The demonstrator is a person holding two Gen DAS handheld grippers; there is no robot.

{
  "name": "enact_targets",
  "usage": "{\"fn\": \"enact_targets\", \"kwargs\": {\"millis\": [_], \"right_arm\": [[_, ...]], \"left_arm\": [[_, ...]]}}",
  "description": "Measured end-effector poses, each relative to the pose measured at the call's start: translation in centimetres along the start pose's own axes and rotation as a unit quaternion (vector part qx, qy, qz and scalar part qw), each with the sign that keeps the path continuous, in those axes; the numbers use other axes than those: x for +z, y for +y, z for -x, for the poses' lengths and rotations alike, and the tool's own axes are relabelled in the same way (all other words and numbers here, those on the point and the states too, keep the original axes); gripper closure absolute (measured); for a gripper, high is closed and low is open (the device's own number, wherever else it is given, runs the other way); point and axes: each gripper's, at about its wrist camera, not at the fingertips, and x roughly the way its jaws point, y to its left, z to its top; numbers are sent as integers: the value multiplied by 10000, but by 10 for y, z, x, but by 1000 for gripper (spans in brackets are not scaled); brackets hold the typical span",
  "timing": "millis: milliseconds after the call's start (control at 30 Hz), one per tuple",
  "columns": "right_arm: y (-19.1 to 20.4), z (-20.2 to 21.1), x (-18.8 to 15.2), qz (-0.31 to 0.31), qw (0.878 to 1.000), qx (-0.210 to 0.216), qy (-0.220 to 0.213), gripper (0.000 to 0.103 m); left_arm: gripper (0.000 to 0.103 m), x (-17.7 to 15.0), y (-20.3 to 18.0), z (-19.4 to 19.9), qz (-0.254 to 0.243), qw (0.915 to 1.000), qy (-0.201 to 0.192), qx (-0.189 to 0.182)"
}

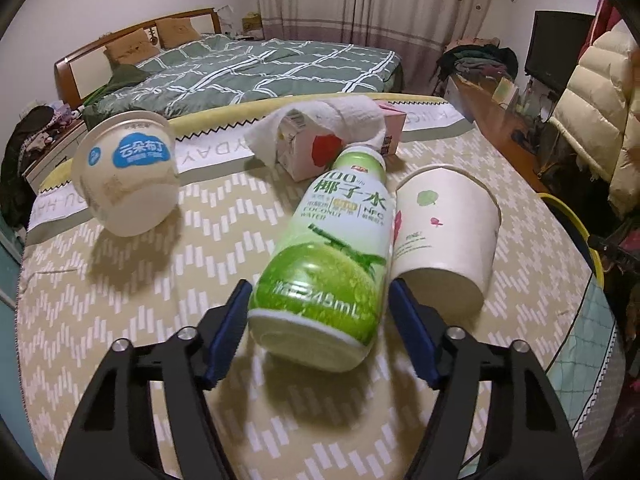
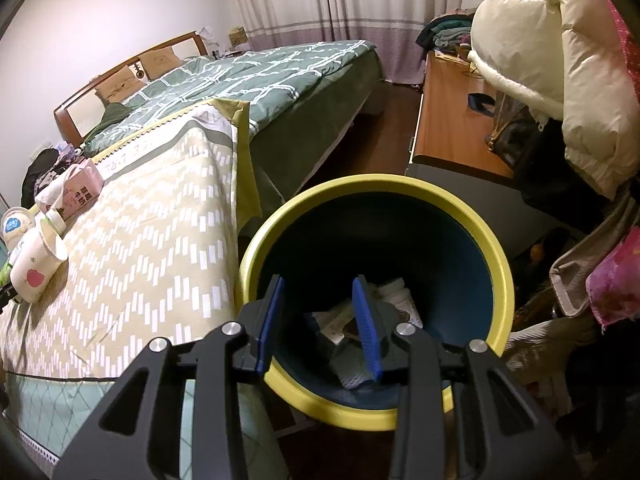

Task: Collect trash
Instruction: 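Grasp the green coconut drink bottle with the left tool and lift it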

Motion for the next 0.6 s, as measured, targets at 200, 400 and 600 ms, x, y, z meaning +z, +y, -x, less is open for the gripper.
{"fn": "enact_targets", "kwargs": {"millis": [200,400,600], "right_arm": [[3,3,0,25,10000,47,-33,69],[8,9,-1,62,9999,69,-80,69],[13,18,-3,110,9997,115,-162,69]], "left_arm": [[46,1,-8,4,-142,9998,-114,67],[48,9,-22,45,-452,9973,-482,330],[50,24,-30,96,-561,9948,-740,421]]}}
